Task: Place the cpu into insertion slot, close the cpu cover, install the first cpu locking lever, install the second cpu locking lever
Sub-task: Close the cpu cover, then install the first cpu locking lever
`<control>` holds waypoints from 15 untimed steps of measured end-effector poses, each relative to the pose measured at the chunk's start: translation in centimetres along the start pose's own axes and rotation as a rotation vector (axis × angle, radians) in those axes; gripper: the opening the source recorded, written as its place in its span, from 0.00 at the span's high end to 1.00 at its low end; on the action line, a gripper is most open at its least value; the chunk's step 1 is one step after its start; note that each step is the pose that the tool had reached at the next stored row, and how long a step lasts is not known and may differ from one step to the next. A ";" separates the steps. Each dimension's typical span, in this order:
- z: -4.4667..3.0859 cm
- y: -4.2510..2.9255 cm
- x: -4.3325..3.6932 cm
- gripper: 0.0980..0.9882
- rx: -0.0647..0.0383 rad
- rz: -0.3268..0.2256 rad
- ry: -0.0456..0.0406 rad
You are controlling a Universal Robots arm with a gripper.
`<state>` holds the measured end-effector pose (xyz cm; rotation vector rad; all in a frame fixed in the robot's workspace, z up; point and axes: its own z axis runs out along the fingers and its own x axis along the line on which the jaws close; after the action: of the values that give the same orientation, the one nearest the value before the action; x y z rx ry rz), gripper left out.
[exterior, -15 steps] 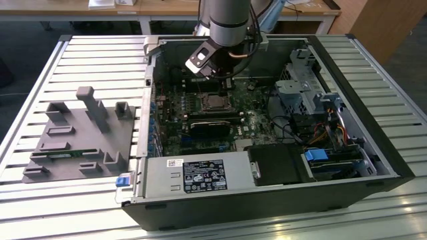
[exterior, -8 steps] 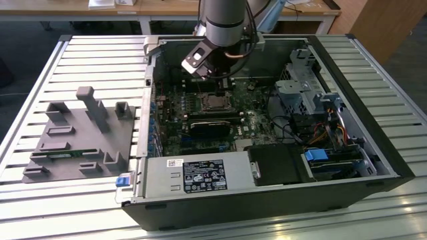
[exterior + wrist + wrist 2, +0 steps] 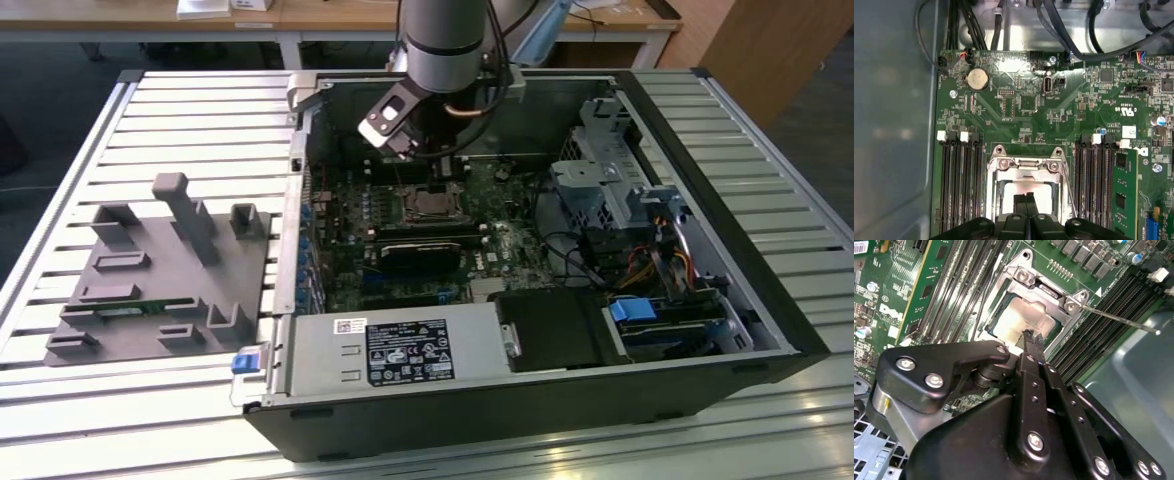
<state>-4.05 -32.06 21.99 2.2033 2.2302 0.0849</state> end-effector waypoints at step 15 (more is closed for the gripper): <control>-1.26 -0.15 0.05 0.99 0.005 0.000 0.0004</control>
<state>-4.26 -32.06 23.24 2.2059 2.2329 0.0801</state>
